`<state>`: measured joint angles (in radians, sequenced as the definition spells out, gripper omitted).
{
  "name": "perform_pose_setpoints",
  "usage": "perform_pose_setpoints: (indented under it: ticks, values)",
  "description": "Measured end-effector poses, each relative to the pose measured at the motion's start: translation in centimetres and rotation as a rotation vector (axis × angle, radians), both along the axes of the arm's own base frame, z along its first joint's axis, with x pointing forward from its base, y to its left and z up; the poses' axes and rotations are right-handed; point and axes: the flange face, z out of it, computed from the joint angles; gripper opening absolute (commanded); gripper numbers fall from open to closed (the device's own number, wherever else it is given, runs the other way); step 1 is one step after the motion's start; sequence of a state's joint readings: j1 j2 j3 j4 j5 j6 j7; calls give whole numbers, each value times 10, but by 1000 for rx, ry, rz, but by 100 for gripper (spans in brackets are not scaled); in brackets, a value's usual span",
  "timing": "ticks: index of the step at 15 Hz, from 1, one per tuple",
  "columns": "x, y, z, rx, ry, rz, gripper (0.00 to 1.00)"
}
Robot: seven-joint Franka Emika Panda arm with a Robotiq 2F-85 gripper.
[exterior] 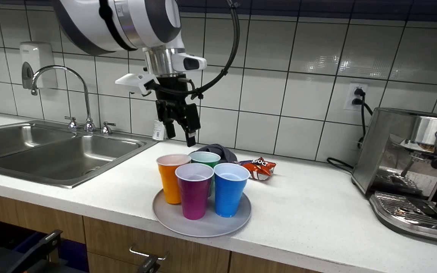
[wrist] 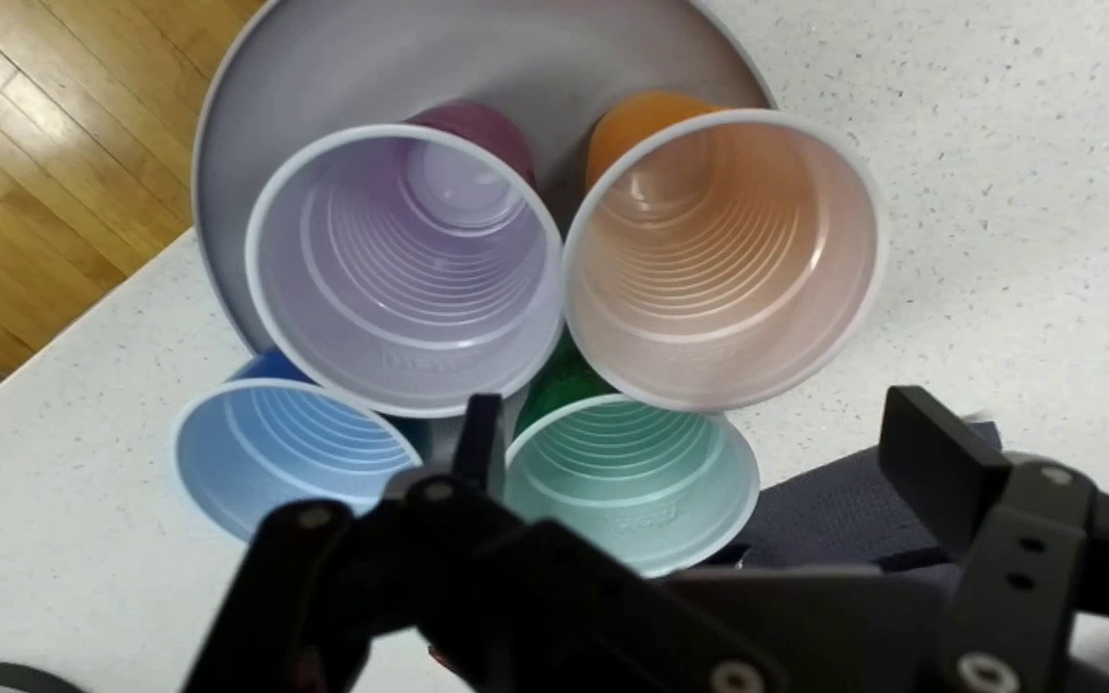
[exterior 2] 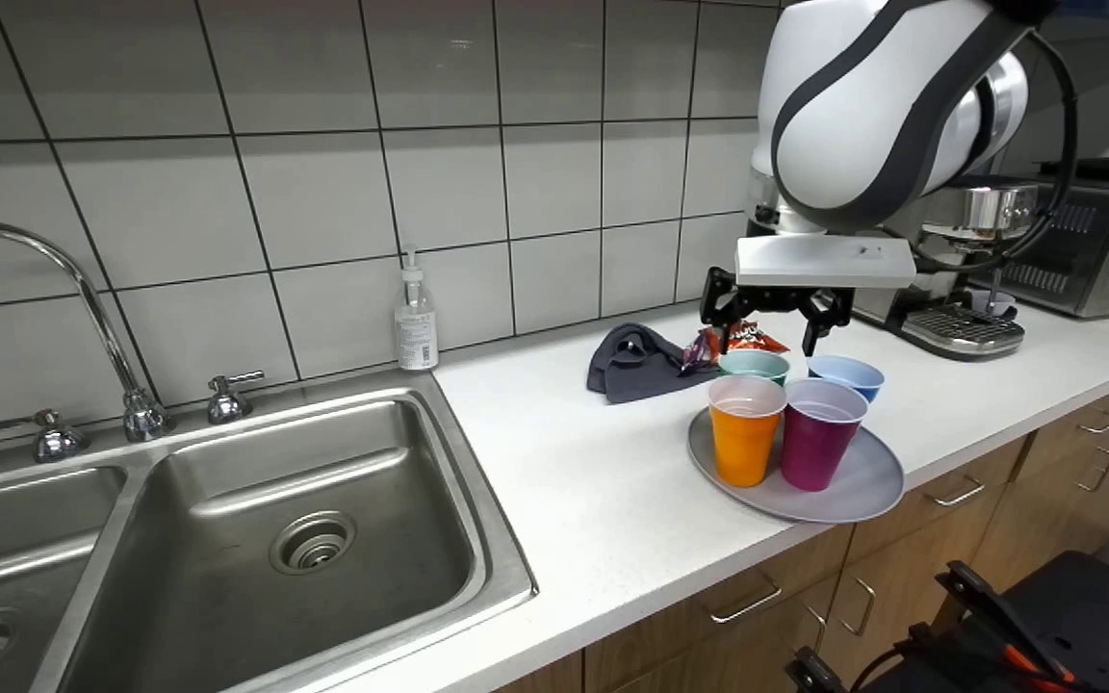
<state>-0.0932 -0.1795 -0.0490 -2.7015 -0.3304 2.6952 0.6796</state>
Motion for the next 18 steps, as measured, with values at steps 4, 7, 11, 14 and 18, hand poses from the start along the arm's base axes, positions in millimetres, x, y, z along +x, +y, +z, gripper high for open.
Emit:
perform_pose_setpoints:
  ticks: [4, 7, 11, 14, 18]
  values:
    - [-5, 8, 10, -4, -13, 63, 100]
    - [-8, 14, 19, -9, -28, 103, 100]
    - [-13, 22, 32, -16, -49, 147, 100]
    - [-17, 27, 41, -21, -59, 174, 100]
    - [-17, 29, 39, -20, -55, 176, 100]
